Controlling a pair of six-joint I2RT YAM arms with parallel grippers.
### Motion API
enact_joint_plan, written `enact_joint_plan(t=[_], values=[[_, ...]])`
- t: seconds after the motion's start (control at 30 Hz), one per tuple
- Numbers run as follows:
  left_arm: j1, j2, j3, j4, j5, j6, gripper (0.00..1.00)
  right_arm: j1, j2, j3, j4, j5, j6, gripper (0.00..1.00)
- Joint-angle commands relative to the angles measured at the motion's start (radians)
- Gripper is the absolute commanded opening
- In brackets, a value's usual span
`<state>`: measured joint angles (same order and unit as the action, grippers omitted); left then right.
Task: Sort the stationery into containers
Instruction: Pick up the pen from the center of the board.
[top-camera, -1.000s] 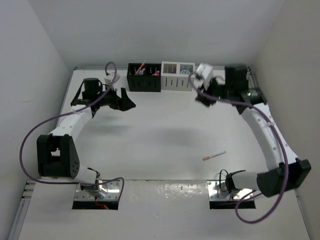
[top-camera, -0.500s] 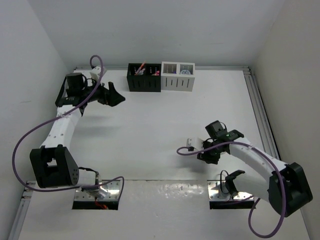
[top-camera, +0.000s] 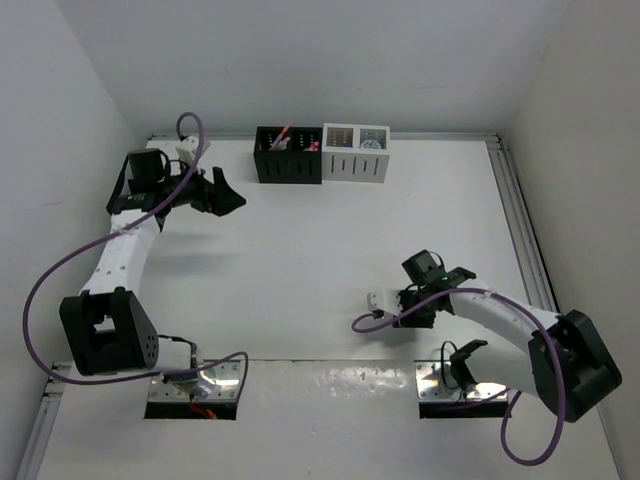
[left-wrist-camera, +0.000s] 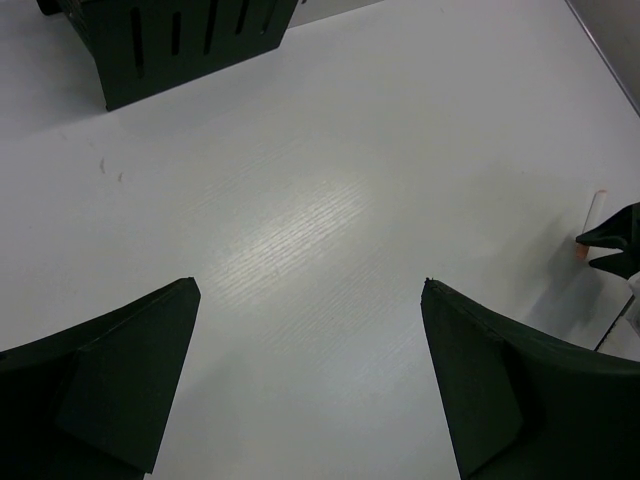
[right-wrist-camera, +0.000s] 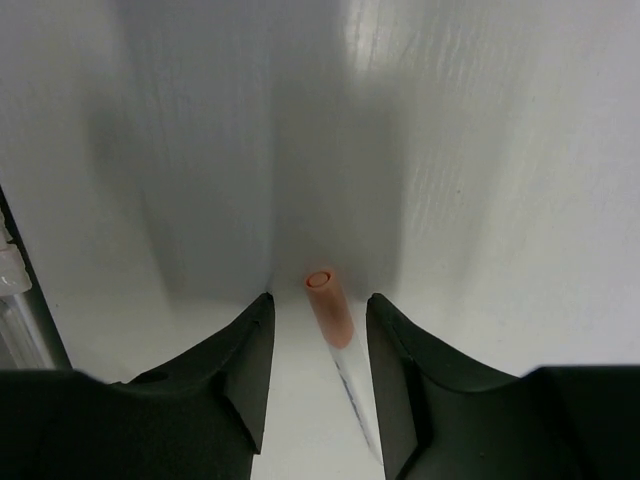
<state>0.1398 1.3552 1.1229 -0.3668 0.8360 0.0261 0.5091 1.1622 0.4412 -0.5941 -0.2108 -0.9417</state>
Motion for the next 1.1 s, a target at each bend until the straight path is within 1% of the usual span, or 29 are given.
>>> enact_joint_plan(t=[0.0, 0.17, 0.27, 0.3, 0.43, 0.53, 0.63, 0.77, 0.87, 1.0, 1.07], values=[[0.02, 0.005, 0.021, 0.012, 0.028, 0.023, 1.0, 0.019, 0.013, -0.018, 0.051, 0.005, -0.063, 0.41], [0.032, 0.019, 0.023, 0.012, 0.034, 0.023, 1.0, 0.029, 0.048, -0.01, 0.031, 0.002, -0.111, 0.37], [0.041, 0.03, 0.023, 0.014, 0.038, 0.02, 1.0, 0.031, 0.079, -0.004, 0.001, 0.004, -0.179, 0.34], [0.043, 0.032, 0.023, 0.015, 0.04, 0.017, 1.0, 0.034, 0.086, 0.001, -0.004, 0.004, -0.201, 0.32], [0.055, 0.042, 0.018, 0.014, 0.046, 0.015, 1.0, 0.052, 0.122, 0.022, -0.041, 0.001, -0.238, 0.18], [0.067, 0.047, 0.017, 0.014, 0.049, 0.012, 1.0, 0.054, 0.148, 0.033, -0.056, -0.001, -0.238, 0.11], [0.076, 0.048, 0.015, 0.014, 0.055, 0.014, 1.0, 0.055, 0.168, 0.047, -0.076, -0.009, -0.235, 0.06], [0.086, 0.056, 0.015, 0.019, 0.06, 0.012, 1.0, 0.062, 0.171, 0.079, -0.081, -0.021, -0.198, 0.0], [0.09, 0.068, 0.018, 0.022, 0.067, 0.006, 1.0, 0.072, 0.185, 0.166, -0.107, -0.064, -0.137, 0.0], [0.095, 0.068, 0.02, 0.028, 0.071, 0.001, 1.0, 0.091, 0.224, 0.327, -0.145, -0.13, -0.054, 0.0], [0.098, 0.067, 0.018, 0.026, 0.071, 0.001, 1.0, 0.104, 0.231, 0.37, -0.142, -0.159, -0.011, 0.0]])
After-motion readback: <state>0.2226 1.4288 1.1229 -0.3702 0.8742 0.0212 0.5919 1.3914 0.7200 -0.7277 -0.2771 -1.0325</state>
